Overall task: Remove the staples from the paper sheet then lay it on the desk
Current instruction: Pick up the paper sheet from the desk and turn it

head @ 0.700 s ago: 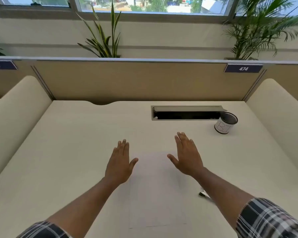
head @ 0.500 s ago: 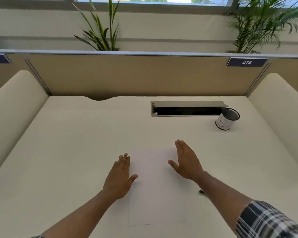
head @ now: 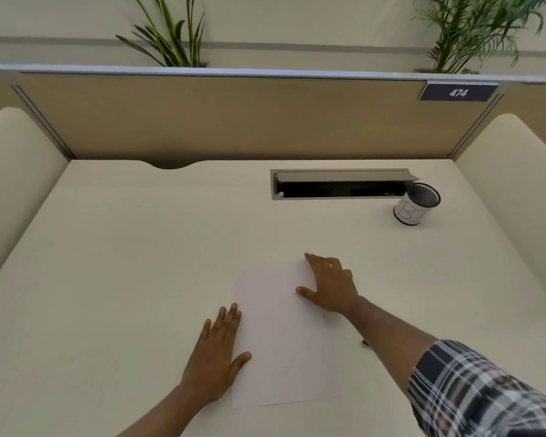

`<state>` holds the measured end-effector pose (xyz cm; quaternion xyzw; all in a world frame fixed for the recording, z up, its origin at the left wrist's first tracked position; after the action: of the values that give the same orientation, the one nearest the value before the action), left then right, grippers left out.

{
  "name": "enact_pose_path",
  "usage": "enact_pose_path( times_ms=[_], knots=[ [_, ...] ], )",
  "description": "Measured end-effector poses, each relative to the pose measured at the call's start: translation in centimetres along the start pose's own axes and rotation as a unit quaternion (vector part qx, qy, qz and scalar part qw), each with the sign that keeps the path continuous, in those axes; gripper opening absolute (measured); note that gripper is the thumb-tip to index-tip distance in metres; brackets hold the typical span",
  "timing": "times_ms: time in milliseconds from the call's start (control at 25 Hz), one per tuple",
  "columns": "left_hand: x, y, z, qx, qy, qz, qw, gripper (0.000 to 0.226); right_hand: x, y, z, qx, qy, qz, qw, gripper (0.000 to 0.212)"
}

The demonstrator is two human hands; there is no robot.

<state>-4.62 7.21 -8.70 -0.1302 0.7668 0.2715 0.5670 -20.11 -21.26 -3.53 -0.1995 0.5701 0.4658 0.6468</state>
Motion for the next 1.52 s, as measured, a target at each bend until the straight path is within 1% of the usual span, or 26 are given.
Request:
enact_pose_path(
  times_ms=[80,200,360,520,680,800,880,960,1000,1040,1080,1160,1200,1240,1280,1320,1360,1400,1440,1480,1520],
  knots=[
    [0.2,-0.1,0.1,0.001,-0.013,-0.001,1.0,0.08,0.5,0.1,0.4,0.01,0.002,-0.008,1.0,0.092],
    [0.4,-0.1,-0.2,0.002,-0.02,-0.004,1.0,0.079,1.0,0.7,0.6,0.016,-0.039,-0.021,0.999,0.093],
    [0.6,-0.1,0.0,0.0,-0.022,-0.004,1.0,0.08,1.1,1.8,0.9,0.019,-0.084,-0.009,0.996,0.095],
    [0.7,-0.1,0.2,0.008,-0.011,-0.001,1.0,0.079,-0.2,1.1,0.3,0.032,-0.087,0.005,0.996,0.102],
    [0.4,-0.1,0.1,0.006,-0.013,-0.012,1.0,0.08,-1.4,-0.3,0.4,0.035,-0.089,0.037,0.995,0.104],
    [0.2,0.0,-0.1,0.007,-0.015,0.001,1.0,0.079,-0.9,-0.1,1.0,0.035,-0.074,0.027,0.996,0.105],
    [0.4,0.0,0.0,0.007,-0.011,-0.004,1.0,0.08,-0.6,0.0,1.0,0.04,-0.078,0.02,0.996,0.106],
    [0.4,0.0,0.1,0.001,-0.011,-0.006,1.0,0.08,-0.8,0.1,1.3,0.038,-0.116,0.018,0.992,0.108],
    [0.4,0.0,0.2,-0.001,-0.012,-0.004,1.0,0.08,-0.9,0.2,1.4,0.043,-0.169,0.012,0.985,0.109],
    [0.4,0.0,0.2,0.001,-0.011,-0.004,1.0,0.08,-0.9,0.3,1.6,0.054,-0.246,-0.006,0.968,0.108],
    [0.3,0.0,0.1,0.001,-0.009,-0.001,1.0,0.08,-0.6,0.5,1.6,0.076,-0.331,-0.036,0.94,0.105],
    [0.4,-0.2,0.1,0.005,-0.006,0.002,1.0,0.079,0.2,1.0,1.3,0.157,-0.477,-0.111,0.858,0.099],
    [0.5,-0.2,0.0,0.006,-0.006,-0.002,1.0,0.079,0.6,1.3,1.2,0.2,-0.526,-0.142,0.815,0.095],
    [0.7,-0.1,0.2,0.005,-0.008,-0.005,1.0,0.08,0.8,1.4,1.0,0.224,-0.561,-0.158,0.781,0.087],
    [0.6,0.0,0.2,0.004,-0.002,-0.011,1.0,0.081,0.8,1.5,1.0,0.229,-0.586,-0.168,0.759,0.071],
    [0.6,0.1,0.3,0.001,0.019,-0.014,1.0,0.081,0.4,1.8,1.3,0.221,-0.599,-0.173,0.75,0.052],
    [0.1,0.1,0.0,-0.017,0.059,-0.005,0.998,0.084,-0.1,2.2,1.7,0.21,-0.603,-0.179,0.749,0.036],
    [-0.6,-0.2,-0.4,-0.049,0.125,0.004,0.991,0.09,-0.6,2.7,2.0,0.197,-0.601,-0.185,0.752,0.027],
    [-1.9,-0.6,-1.3,-0.091,0.213,-0.001,0.973,0.095,-1.1,3.2,2.4,0.181,-0.608,-0.187,0.75,0.024],
    [-3.3,-1.3,-2.0,-0.142,0.322,0.005,0.936,0.098,-1.3,3.7,2.7,0.158,-0.619,-0.183,0.747,0.023],
    [-5.0,-2.3,-2.7,-0.19,0.437,0.025,0.879,0.097,-1.5,4.2,3.0,0.135,-0.63,-0.178,0.744,0.023]
  ],
)
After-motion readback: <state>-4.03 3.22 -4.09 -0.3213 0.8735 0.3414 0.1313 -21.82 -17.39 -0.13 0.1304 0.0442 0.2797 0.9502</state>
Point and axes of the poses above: each hand's wrist, its own y-axis away from the middle knuckle, its own x-axis out of the palm, z = x × y, the point moved 1 cm from there along -y, towards the middle knuckle, and after that the axes turned 13 degrees about -x, right-handed, at the moved point
